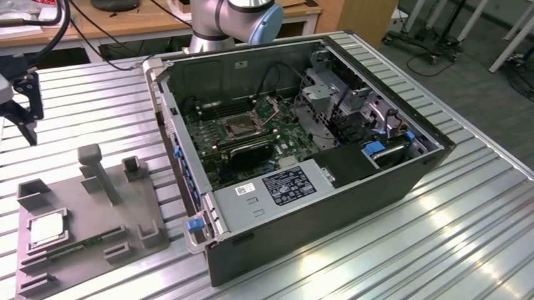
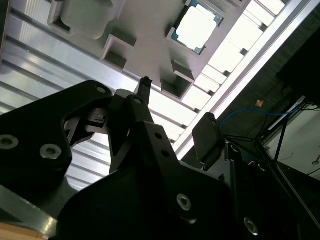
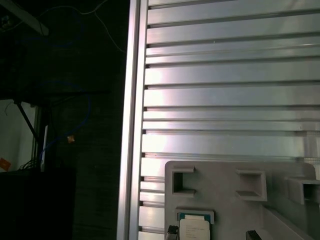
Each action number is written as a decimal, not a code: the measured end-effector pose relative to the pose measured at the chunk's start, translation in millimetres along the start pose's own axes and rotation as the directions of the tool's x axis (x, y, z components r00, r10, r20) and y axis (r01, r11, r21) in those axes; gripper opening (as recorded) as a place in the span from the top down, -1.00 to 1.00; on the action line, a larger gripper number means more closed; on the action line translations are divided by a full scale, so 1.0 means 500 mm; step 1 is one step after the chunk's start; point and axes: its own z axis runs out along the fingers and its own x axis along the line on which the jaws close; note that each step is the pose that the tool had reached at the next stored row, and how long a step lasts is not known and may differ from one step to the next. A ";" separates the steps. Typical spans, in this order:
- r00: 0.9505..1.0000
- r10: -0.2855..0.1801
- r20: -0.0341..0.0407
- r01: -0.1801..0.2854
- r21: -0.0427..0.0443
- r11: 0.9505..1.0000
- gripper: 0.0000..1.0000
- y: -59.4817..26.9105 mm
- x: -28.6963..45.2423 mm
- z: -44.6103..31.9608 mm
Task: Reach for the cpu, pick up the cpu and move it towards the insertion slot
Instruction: 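Pick up the cpu and move it towards the insertion slot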
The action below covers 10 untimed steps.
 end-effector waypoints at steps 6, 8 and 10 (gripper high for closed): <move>1.000 0.000 0.000 0.000 0.000 1.000 -0.24 0.000 0.000 0.004; 1.000 0.000 0.000 0.000 0.000 1.000 -0.36 0.000 0.000 0.007; 1.000 0.000 0.000 0.000 0.000 1.000 -0.36 -0.001 0.000 0.010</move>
